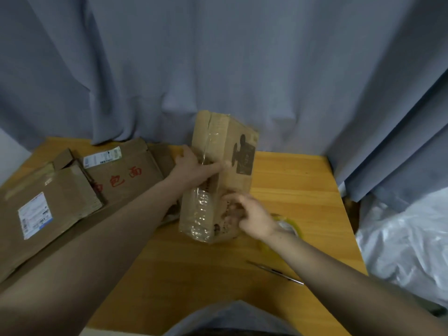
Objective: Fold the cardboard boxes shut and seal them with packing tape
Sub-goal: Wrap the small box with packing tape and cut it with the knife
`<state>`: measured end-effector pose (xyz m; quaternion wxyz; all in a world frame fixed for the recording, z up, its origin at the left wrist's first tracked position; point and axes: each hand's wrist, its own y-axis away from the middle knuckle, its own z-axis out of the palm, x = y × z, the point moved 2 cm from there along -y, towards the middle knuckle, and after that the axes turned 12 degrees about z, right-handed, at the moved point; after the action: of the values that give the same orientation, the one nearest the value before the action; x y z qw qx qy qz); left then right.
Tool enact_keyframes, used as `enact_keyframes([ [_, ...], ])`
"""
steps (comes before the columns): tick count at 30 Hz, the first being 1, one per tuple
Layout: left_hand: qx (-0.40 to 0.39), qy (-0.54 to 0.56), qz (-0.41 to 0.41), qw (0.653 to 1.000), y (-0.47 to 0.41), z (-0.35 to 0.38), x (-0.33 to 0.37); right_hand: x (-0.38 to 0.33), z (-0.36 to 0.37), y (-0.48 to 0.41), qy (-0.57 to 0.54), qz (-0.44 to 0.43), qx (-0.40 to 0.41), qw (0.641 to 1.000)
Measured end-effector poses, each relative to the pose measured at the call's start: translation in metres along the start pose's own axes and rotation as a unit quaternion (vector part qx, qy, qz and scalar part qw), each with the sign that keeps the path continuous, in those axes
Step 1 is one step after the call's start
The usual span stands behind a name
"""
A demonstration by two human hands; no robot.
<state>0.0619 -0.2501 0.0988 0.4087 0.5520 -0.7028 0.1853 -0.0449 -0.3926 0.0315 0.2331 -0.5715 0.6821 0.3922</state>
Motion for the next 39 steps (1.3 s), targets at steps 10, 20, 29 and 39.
enact_keyframes([
  [10, 0.048, -0.070, 0.081, 0.993, 0.023, 0.010, -0.011, 0.014, -0.054, -0.004, -0.300, 0.169, 0.193, 0.919],
  [20, 0.039, 0.137, 0.178, 0.974, 0.049, 0.030, -0.021, -0.013, -0.091, -0.006, -0.473, 0.116, 0.133, 0.863],
  [29, 0.065, 0.313, 0.128, 0.939, 0.051, 0.023, -0.012, -0.032, -0.090, -0.015, -0.406, 0.079, 0.210, 0.886],
  [39, 0.073, -0.010, 0.265, 0.961, 0.044, 0.009, 0.025, -0.016, -0.088, -0.014, -0.540, 0.124, 0.159, 0.818],
])
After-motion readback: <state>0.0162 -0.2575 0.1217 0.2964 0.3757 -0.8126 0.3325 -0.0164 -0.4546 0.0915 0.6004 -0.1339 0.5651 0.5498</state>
